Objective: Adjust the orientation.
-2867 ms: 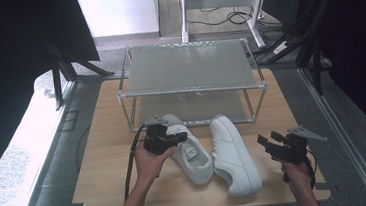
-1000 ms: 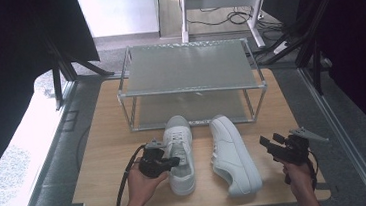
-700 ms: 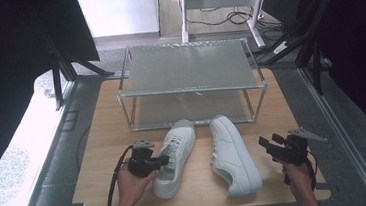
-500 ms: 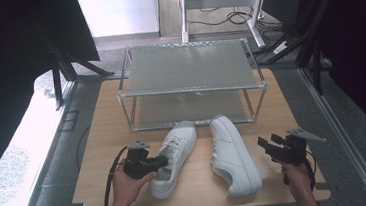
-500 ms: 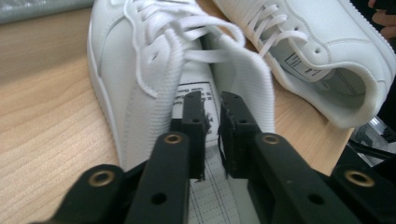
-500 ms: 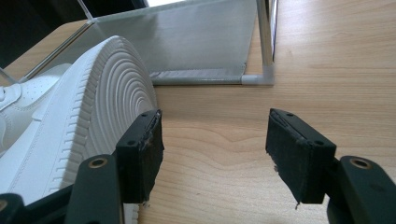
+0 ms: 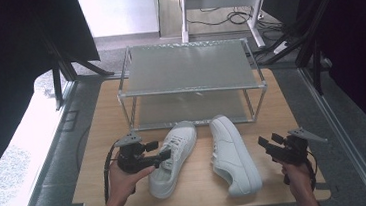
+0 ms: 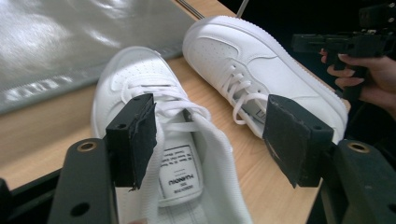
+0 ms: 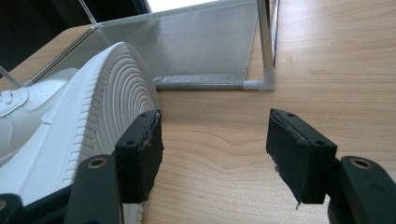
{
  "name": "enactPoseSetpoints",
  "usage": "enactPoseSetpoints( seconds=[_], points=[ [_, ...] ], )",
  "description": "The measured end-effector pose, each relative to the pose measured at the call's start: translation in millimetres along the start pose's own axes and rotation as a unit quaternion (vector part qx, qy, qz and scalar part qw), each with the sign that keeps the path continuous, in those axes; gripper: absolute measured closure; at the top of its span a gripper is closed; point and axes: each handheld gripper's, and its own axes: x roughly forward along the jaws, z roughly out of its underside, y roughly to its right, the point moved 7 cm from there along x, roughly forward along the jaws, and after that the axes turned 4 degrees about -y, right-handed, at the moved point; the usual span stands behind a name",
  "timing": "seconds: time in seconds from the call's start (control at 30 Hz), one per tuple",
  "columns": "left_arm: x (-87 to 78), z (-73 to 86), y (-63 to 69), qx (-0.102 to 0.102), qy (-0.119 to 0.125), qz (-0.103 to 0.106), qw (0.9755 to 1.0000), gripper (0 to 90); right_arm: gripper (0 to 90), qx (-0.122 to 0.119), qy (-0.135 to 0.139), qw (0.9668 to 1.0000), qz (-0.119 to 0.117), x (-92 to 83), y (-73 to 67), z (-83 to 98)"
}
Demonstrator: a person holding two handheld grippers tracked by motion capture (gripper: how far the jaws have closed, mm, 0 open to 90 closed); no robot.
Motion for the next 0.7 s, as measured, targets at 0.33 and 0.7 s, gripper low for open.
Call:
enactPoseSetpoints(
  seconds=[0.33,0.7],
  points=[
    [-18.3,13.2,-24.6,-0.018,0.034,-0.045,0.9983,35.7,37.2,-0.019,0.008,0.9997,-0.012,-4.8,-11.6,-6.7],
    [-18.8,17.1,-31.2,-0.031,0.031,-0.053,0.9977,36.6,60.7,-0.086,0.006,0.9949,-0.053,-17.6,-50.4,-18.4]
  ],
)
